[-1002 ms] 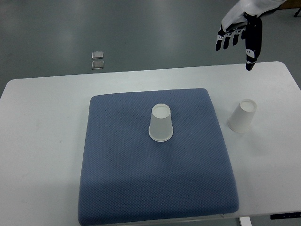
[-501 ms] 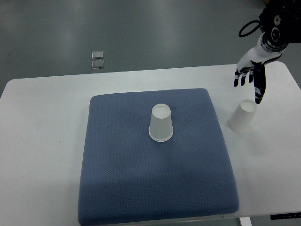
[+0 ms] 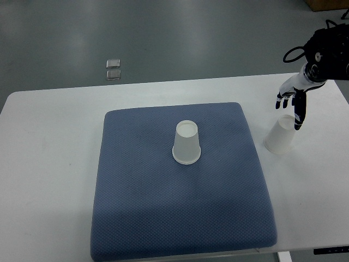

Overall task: Stack paper cups
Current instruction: 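Lower the right hand around the cup and close fingers on it, then lift the cup with the right hand and carry it above the pad cup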

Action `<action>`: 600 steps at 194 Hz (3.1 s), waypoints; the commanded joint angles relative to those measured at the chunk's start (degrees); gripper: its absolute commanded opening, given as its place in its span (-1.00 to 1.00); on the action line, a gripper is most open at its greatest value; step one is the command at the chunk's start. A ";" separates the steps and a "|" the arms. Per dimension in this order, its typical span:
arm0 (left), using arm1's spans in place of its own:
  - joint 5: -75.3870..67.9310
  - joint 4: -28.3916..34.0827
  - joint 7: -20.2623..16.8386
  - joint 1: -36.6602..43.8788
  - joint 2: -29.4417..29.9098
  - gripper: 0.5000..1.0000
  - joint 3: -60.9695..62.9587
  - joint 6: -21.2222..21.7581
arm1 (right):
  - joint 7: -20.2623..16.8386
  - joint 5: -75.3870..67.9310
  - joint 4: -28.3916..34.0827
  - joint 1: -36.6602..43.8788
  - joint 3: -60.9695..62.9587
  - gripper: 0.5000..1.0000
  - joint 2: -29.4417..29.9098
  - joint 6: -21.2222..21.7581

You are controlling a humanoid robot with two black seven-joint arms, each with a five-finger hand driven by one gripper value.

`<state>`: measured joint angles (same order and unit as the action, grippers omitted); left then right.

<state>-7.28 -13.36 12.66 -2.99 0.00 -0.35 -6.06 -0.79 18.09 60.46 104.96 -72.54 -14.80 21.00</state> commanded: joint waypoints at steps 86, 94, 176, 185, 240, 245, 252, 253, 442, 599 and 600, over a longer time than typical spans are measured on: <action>-0.01 0.00 0.08 0.00 0.00 1.00 0.09 -0.01 | -0.09 -0.77 -0.79 -6.79 0.12 0.67 0.30 -9.75; -0.01 0.00 0.08 0.09 0.00 1.00 0.09 -0.01 | -0.09 -0.86 -0.70 -7.05 0.12 0.67 0.30 -10.45; -0.01 0.00 0.08 0.09 0.00 1.00 0.00 -0.01 | -0.09 -0.86 -2.19 -9.69 0.21 0.63 0.30 -13.35; -0.01 0.00 0.08 0.09 0.00 1.00 0.00 -0.01 | -0.17 -0.86 -2.37 -9.77 0.39 0.62 0.30 -13.61; -0.01 0.00 0.08 0.09 0.00 1.00 0.09 -0.01 | -0.17 -0.86 -3.07 -11.18 1.44 0.52 0.30 -14.23; 0.08 0.00 0.08 0.09 0.00 1.00 0.00 -0.01 | -0.17 -0.86 -3.25 -11.44 1.44 0.51 0.30 -14.23; -0.01 0.00 0.08 0.09 0.00 1.00 0.00 -0.01 | -0.17 -0.86 -3.34 -11.62 1.44 0.51 0.30 -14.23; 0.08 0.00 0.08 0.09 0.00 1.00 0.00 -0.01 | -0.09 -0.86 -3.34 -11.62 1.44 0.51 0.30 -14.23; -0.01 -0.27 0.08 0.00 0.00 1.00 0.26 -0.01 | 0.00 -0.33 2.37 5.34 0.65 -0.84 -3.74 -4.92; -0.01 -0.62 0.00 0.00 0.00 1.00 0.26 -0.01 | 0.09 -0.24 11.43 36.72 1.18 -0.80 -1.11 13.81; -0.01 -0.62 -0.01 0.00 0.00 1.00 0.26 -0.01 | 0.09 -0.24 11.43 36.72 1.18 -0.80 -1.11 13.81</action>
<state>-7.30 -14.05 12.67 -2.99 0.00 0.00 -6.07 -0.79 17.93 71.79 140.79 -71.62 -17.74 34.56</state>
